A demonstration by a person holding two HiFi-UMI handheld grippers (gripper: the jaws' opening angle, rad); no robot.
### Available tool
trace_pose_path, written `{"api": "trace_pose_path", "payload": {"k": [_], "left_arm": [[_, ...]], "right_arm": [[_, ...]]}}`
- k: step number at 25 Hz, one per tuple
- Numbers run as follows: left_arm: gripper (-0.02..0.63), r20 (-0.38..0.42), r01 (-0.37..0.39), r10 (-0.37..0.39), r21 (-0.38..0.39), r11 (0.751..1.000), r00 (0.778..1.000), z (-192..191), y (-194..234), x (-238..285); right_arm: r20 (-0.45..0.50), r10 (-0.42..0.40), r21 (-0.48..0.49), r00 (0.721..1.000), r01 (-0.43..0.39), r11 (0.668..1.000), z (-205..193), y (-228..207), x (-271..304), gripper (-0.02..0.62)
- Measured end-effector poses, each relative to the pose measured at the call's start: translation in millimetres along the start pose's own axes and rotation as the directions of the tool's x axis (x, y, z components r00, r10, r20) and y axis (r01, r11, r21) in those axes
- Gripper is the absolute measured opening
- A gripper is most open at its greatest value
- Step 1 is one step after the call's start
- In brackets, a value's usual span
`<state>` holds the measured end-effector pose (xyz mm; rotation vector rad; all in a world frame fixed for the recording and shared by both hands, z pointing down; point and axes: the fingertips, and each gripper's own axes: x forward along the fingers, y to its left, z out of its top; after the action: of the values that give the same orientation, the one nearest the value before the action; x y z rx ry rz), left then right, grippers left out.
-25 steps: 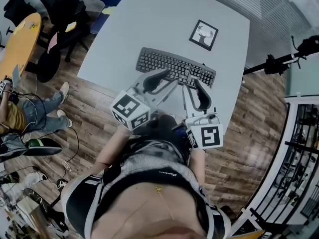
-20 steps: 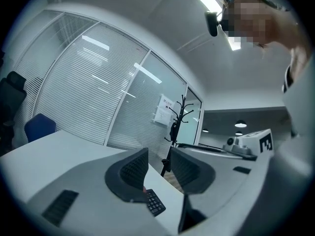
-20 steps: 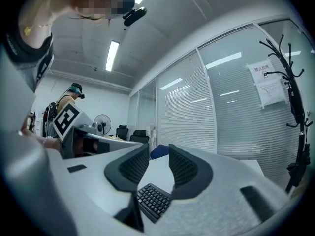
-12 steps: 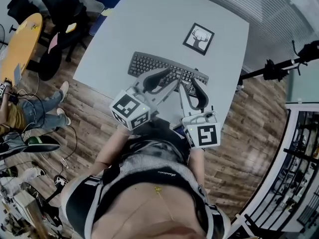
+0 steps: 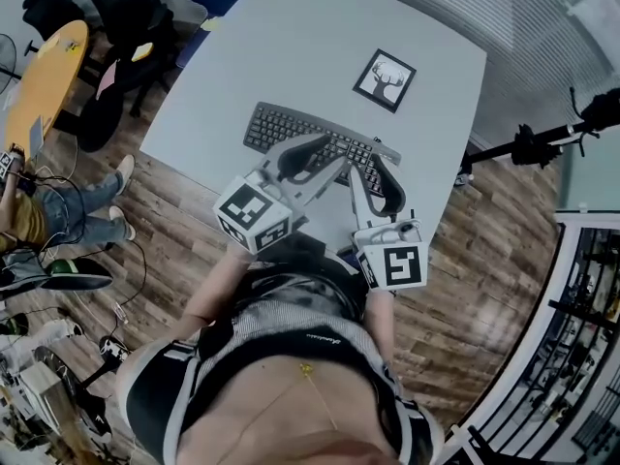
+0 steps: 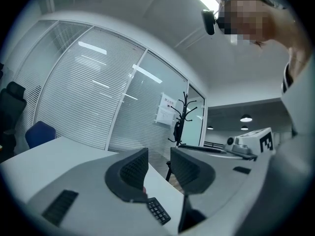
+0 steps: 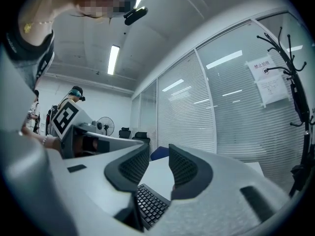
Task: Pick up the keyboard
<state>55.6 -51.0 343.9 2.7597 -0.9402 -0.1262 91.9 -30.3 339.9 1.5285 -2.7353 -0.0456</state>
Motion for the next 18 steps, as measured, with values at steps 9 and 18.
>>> {"api": "trace_pose_path", "payload": {"k": [9, 18], "left_arm": [[0.133, -0.04, 0.103, -0.104, -0.003, 0.995, 0.994, 0, 5, 13], [0.133, -0.056, 0.182, -0.183, -0.02, 0.983, 0.982, 13, 37, 15]], "right_arm": [[0.003, -0.088, 0.046, 0.996, 0.088, 0.995, -1, -13, 7, 0.126], [-0.007, -0.16, 0.042, 0.987, 0.16, 0.986, 0, -7, 41, 0.126]]}}
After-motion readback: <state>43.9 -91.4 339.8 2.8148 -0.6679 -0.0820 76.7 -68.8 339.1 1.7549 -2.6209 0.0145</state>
